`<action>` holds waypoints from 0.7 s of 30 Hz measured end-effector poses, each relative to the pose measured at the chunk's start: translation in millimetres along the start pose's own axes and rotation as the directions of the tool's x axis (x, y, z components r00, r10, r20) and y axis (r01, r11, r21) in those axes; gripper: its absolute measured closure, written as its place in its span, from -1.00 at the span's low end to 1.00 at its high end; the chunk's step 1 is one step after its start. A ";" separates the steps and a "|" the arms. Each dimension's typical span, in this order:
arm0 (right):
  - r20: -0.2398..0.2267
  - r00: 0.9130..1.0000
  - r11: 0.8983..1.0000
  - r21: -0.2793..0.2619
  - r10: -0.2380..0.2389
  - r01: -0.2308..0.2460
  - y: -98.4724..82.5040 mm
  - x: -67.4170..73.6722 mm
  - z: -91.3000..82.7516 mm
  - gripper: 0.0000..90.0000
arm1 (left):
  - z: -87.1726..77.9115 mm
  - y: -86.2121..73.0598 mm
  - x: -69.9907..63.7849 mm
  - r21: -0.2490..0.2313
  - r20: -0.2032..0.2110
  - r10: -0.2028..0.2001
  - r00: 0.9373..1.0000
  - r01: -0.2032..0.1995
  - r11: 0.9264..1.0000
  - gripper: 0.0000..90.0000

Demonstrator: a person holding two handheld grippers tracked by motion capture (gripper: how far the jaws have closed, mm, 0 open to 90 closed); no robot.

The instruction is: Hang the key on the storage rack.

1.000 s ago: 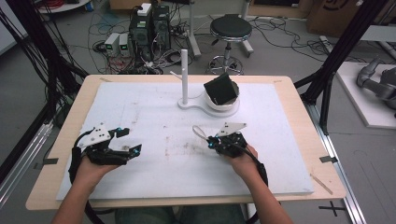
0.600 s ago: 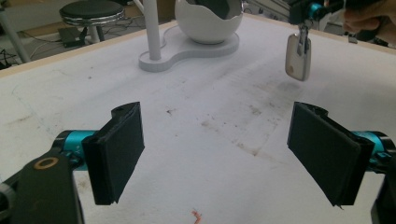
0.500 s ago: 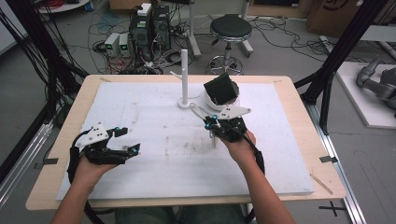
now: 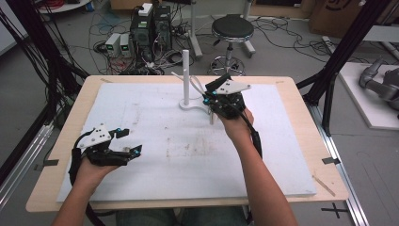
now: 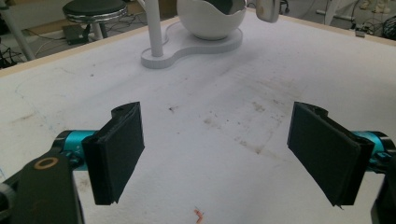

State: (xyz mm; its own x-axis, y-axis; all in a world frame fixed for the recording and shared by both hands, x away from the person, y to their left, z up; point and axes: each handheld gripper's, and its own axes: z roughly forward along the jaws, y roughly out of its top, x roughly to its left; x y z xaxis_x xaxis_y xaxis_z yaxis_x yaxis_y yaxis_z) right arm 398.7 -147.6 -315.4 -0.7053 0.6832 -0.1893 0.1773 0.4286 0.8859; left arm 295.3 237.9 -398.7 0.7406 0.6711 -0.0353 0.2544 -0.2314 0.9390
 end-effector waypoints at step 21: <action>0.040 0.998 0.998 0.049 -0.048 0.046 33.6 -5.4 40.6 0.84 | -0.9 -0.9 2.8 -0.006 0.007 -0.013 1.000 0.013 1.000 -0.59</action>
State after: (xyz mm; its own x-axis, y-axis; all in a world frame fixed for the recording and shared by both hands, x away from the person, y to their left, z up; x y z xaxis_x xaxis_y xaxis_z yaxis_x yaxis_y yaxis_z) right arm 436.3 -112.8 -301.8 -0.6848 0.6851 -0.2484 0.1785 0.4882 0.8543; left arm 296.6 240.6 -399.3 0.7415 0.6691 -0.0500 0.2602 -0.2180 0.9406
